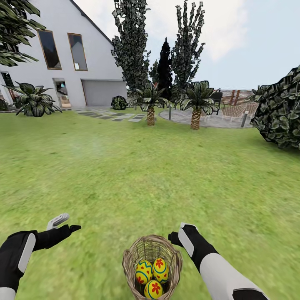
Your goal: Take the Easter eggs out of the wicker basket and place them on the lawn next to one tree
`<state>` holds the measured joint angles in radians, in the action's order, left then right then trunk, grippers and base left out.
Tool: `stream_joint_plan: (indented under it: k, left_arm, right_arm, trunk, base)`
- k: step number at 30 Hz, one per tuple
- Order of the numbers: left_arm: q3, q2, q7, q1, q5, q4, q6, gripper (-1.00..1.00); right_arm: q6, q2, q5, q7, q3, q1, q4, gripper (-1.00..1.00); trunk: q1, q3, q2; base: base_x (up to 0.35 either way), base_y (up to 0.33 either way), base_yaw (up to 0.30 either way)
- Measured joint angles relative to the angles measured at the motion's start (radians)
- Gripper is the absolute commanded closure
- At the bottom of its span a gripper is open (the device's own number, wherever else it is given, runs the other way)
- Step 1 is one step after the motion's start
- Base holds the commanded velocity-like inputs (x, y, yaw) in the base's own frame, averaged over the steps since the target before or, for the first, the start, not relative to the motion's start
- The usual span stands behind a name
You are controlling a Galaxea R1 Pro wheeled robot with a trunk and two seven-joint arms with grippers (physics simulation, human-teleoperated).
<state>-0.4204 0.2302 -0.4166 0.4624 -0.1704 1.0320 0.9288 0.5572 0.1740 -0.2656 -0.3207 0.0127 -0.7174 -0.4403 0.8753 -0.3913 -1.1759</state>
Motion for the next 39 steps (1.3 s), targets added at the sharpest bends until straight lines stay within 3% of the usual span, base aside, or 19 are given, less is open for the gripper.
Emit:
stream_joint_plan:
  k: [39]
  left_arm:
    - [0.0, 0.0, 0.0, 0.0, 0.0, 0.0, 0.0, -1.0]
  right_arm:
    - [-0.022, 0.0, 0.0, 0.0, 0.0, -0.006, 0.003, -1.0]
  trunk:
    - [0.15, -0.122, -0.273]
  base:
    - [0.0, 0.0, 0.0]
